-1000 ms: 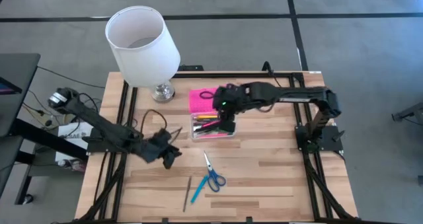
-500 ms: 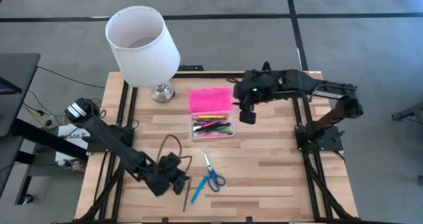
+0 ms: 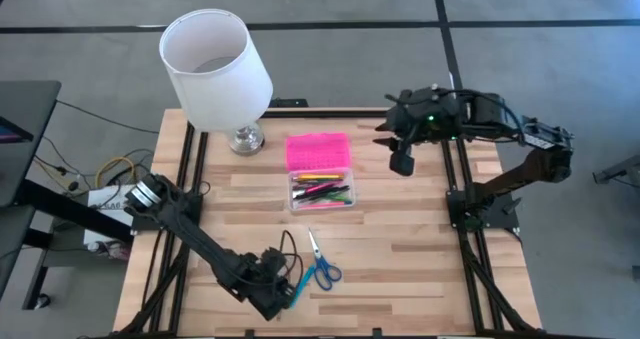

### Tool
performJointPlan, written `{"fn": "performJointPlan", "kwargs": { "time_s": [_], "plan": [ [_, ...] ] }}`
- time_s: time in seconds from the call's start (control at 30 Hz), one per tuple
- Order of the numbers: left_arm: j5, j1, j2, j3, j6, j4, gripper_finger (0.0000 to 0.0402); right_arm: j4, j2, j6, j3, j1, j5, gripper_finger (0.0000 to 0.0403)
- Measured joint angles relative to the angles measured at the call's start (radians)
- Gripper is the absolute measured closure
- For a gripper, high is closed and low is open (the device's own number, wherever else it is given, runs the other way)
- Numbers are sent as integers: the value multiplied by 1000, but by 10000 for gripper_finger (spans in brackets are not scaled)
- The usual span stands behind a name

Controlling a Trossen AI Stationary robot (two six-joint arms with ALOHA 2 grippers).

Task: Pick & place school supplies into a supply box
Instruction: Put the transparent black pen into the supply box

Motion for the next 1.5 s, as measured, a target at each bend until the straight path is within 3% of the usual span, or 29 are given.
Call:
{"fn": "performJointPlan", "kwargs": {
  "time_s": [0.47,1.13,1.5],
  "plan": [
    [103,12,50,33,-93,-35,274,-55,-1,1,-1,-15,0,280],
    [84,12,70,31,-46,-24,274,-54,-1,-6,-1,-17,0,280],
    [114,18,120,34,-18,80,274,-46,-1,-18,0,-17,0,281]
  ]
}}
